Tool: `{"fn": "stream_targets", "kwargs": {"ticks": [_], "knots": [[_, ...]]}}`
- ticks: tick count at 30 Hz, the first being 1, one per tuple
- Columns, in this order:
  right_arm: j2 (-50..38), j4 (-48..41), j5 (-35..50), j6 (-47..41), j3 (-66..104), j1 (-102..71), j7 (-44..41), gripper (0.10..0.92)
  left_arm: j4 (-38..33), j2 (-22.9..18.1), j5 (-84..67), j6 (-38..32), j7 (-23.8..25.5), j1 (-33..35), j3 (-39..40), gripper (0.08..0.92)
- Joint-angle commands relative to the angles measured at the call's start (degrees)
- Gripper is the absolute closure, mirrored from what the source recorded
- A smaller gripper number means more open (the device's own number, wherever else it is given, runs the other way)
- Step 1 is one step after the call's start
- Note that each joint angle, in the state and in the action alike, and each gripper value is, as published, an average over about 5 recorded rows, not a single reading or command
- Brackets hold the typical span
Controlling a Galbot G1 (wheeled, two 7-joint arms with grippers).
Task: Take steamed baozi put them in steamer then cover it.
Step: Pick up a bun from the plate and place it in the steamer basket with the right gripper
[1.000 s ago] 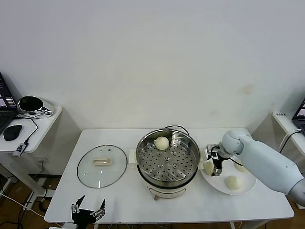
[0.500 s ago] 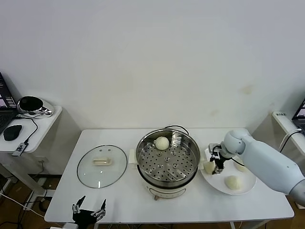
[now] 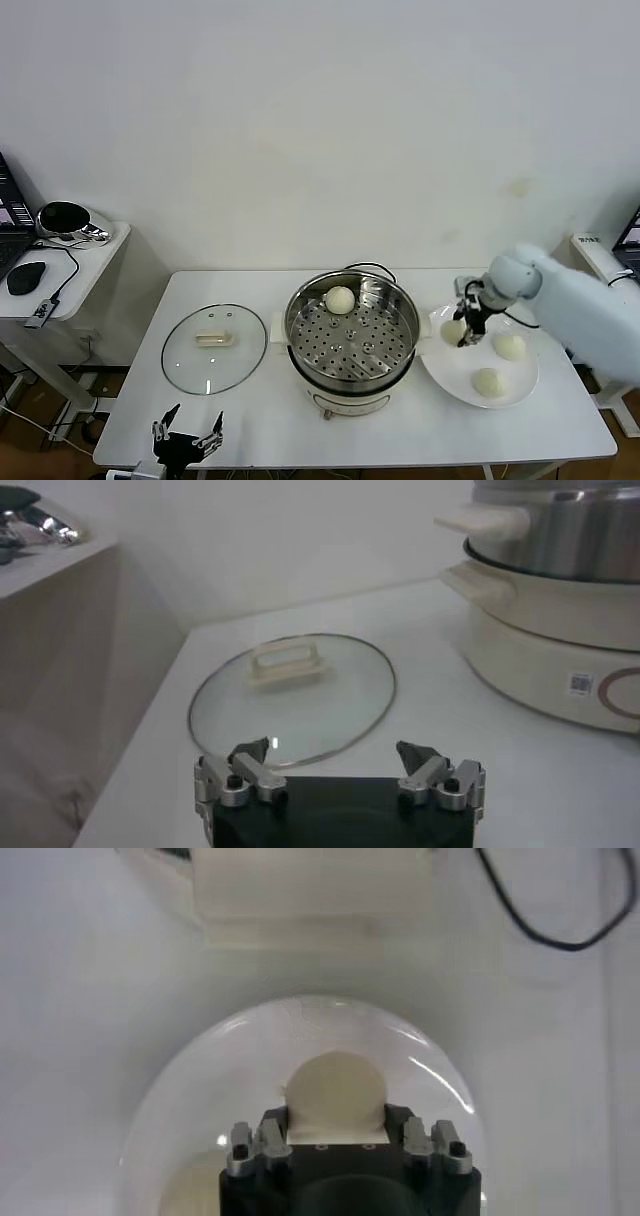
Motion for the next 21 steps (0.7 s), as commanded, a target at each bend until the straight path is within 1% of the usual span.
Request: {"fn": "stream_targets", "kwargs": {"ticks": [1, 6, 10, 17, 21], "knots": [[-1.18, 7.74, 17.74, -5.09, -15.36, 24.77, -2.98, 0.44, -1.26, 0.33, 0.41, 0.11, 0.04, -0.03, -0.1, 0.177], [6.57, 8.18, 23.26, -8.36, -20.16, 31.41, -2.58, 0.44, -2.96, 0.48, 0.37, 0.32, 0.32, -0.02, 0.0, 0.177], [13.67, 6.77, 27.31, -11.16, -22.54, 33.19, -1.13, 0.44, -3.62, 0.7, -0.15, 0.64, 0.32, -0.25, -0.67, 0.177], [27.07, 0.41, 28.47, -14.48, -22.21, 28.04, 3.35, 0.44, -5.71, 1.38, -2.17, 1.45, 0.6, 0.09, -1.97, 0.177], [32.99, -3.84, 28.14, -15.09, -22.08, 24.45, 4.54, 0.44, -6.31, 1.43, -2.36, 1.56, 0.62, 0.36, -2.17, 0.177]]}}
